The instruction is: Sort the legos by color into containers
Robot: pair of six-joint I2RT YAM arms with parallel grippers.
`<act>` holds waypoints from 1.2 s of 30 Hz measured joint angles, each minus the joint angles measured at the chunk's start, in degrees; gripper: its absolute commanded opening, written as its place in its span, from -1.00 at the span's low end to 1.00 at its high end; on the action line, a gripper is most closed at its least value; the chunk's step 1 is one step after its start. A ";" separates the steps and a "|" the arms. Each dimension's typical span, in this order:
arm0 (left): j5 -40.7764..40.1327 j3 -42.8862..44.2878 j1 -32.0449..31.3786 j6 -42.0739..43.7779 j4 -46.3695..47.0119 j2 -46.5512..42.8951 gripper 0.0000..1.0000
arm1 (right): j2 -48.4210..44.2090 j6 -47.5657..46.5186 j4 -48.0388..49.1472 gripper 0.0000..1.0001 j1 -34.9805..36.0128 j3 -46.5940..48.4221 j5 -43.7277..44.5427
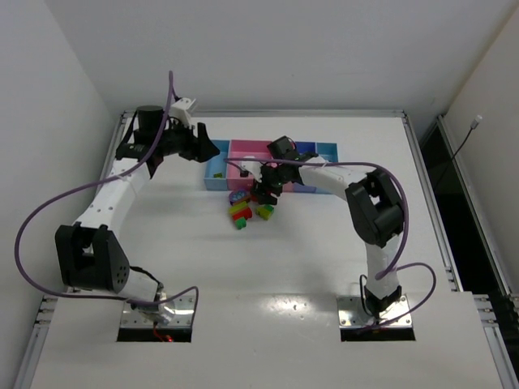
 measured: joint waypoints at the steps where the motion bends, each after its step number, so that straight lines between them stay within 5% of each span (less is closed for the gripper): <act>1: 0.20 0.00 0.00 -0.09 0.17 0.22 0.35 | 0.24 0.04 -0.02 0.34 0.15 0.07 -0.02; 23: 2.86 0.00 0.37 -1.53 1.11 3.48 0.35 | 2.64 -0.24 1.18 0.36 0.70 0.28 0.79; 27: 3.21 0.00 0.37 -1.68 1.16 3.52 0.35 | 3.72 -0.44 1.27 0.14 0.70 0.28 1.38; 33: 3.39 0.00 0.37 -1.70 1.18 4.39 0.35 | 3.96 -1.36 1.40 -0.87 0.66 0.35 1.66; 36: 3.65 0.00 0.37 -1.70 1.20 4.59 0.35 | 3.89 -1.38 0.59 -1.00 0.70 0.42 1.44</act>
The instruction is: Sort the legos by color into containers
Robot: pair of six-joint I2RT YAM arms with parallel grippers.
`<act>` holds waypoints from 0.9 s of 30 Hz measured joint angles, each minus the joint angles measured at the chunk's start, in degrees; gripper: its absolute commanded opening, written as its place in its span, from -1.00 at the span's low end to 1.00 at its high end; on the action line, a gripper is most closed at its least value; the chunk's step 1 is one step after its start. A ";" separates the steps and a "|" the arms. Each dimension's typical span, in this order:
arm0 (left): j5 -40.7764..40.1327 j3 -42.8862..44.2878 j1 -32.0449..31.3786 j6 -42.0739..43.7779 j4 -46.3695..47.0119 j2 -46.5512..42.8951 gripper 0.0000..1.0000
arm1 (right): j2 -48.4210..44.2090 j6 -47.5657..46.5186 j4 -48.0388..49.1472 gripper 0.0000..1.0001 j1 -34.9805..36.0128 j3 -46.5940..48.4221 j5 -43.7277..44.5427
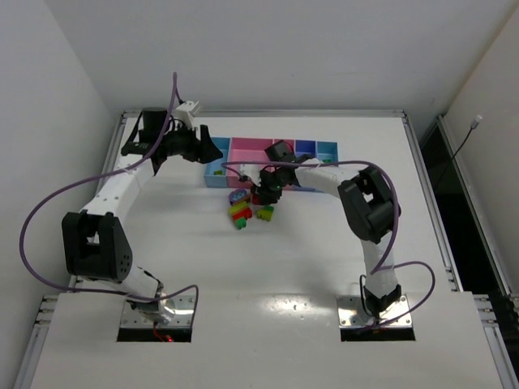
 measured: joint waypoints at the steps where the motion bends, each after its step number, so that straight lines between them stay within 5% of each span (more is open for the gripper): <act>1: 0.04 0.00 0.00 0.00 0.00 0.02 0.32 | -0.15 -0.07 -0.48 -1.00 0.02 0.00 -0.20; 7: -0.04 -2.36 1.03 -1.70 2.38 -1.64 0.29 | -8.70 2.10 -4.92 -1.00 0.96 -1.51 -3.96; 13: -6.97 -9.09 4.50 -8.94 5.53 -9.18 0.33 | -20.33 14.49 -0.31 -1.00 1.29 1.01 -4.87; 22: -17.77 -5.33 4.83 -13.16 2.95 -9.22 0.57 | 3.23 30.38 3.54 -1.00 0.07 26.73 3.56; 27: -18.25 -3.96 4.83 -12.61 2.05 -9.18 0.57 | 12.20 33.22 2.10 -1.00 -0.92 28.70 7.10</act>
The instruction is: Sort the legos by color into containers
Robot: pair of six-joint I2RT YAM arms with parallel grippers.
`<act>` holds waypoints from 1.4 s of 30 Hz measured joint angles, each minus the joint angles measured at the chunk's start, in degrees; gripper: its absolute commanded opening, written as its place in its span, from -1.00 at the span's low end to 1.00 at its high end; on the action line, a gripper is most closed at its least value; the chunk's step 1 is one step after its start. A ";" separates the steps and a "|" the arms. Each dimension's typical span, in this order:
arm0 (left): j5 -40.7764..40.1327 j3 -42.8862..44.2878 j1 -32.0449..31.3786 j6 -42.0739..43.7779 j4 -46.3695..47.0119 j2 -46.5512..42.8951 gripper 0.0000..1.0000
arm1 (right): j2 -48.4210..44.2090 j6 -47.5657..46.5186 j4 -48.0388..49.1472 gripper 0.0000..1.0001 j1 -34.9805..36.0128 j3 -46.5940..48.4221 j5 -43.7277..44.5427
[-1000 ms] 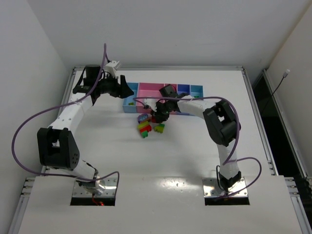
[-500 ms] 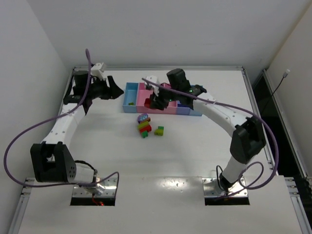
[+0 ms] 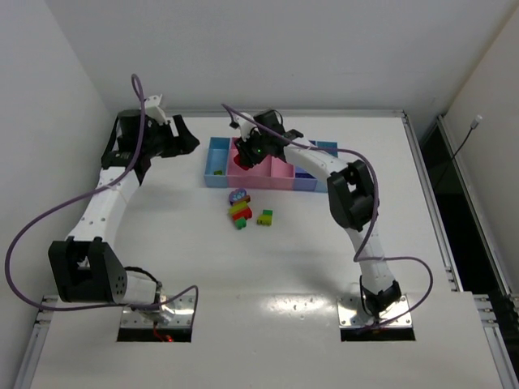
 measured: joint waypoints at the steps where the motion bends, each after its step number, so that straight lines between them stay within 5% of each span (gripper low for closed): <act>1: 0.07 0.02 0.00 0.04 -0.07 0.00 0.57 | 0.81 0.22 -0.24 -1.00 -0.28 -0.11 0.52; 2: 0.24 0.02 0.00 0.22 -0.22 0.00 0.57 | 1.27 0.39 -0.44 -0.99 -0.61 -0.39 0.87; 10: 3.26 0.00 0.00 1.36 -1.20 0.66 0.63 | 1.44 0.13 -0.17 0.37 -2.23 -1.99 1.92; 19: 6.95 -0.17 -0.04 3.04 -1.25 0.63 0.65 | 0.35 -0.55 -0.87 0.37 -2.58 -2.19 -0.26; 23: 9.07 -2.40 -0.94 4.87 -1.29 -0.33 0.65 | -7.17 -3.50 -5.33 0.35 -3.04 -4.72 -6.47; 26: 10.36 -4.90 -1.77 5.88 -1.75 -2.10 0.65 | -17.46 -10.71 -12.94 0.10 -3.98 -6.95 -12.22; 33: 10.64 -6.23 -2.03 7.34 -2.32 -5.01 0.65 | -28.02 -21.92 -35.19 0.12 -6.62 -1.99 -21.81; 42: 11.85 -6.97 -2.03 10.49 -3.28 -6.21 0.65 | -37.73 -56.78 -48.70 0.30 -6.25 -27.67 -25.16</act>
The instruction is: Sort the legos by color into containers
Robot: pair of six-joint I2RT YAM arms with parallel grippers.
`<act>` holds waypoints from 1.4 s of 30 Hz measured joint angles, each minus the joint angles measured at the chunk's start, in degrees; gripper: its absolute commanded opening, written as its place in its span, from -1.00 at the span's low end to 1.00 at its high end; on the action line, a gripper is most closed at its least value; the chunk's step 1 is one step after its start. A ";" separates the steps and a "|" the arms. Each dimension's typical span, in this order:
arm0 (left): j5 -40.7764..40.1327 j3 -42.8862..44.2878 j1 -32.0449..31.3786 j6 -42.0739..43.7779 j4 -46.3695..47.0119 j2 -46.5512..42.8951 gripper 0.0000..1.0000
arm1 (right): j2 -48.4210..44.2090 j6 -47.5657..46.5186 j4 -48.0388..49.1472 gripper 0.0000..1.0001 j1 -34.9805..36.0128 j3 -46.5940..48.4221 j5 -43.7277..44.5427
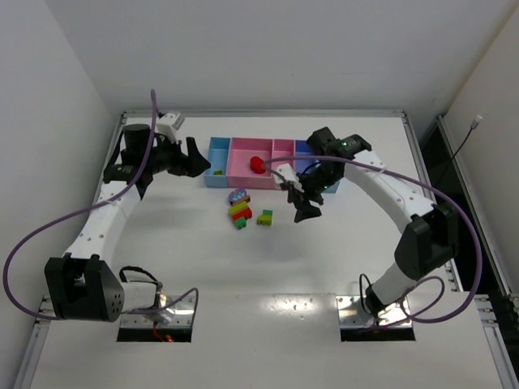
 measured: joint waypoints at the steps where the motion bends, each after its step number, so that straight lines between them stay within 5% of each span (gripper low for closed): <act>1: 0.07 0.00 0.00 0.20 -0.17 0.09 0.65 | -0.42 -3.74 0.11 0.30 0.02 -0.48 -0.15; 10: 0.39 1.14 0.00 0.87 -0.85 4.28 0.65 | 6.71 -30.71 9.51 0.33 2.45 -3.89 -2.71; 17: 1.33 3.65 0.35 0.85 -0.96 6.84 0.65 | 23.96 -46.64 0.92 0.33 3.58 8.35 -1.51; 23: 2.51 3.78 1.66 0.31 -1.03 8.55 0.65 | 33.05 -49.90 -5.49 0.33 3.30 20.39 1.20; 42: 5.33 5.22 4.02 -2.45 -0.74 13.38 0.65 | 37.05 -50.82 -8.17 0.33 2.12 19.87 4.28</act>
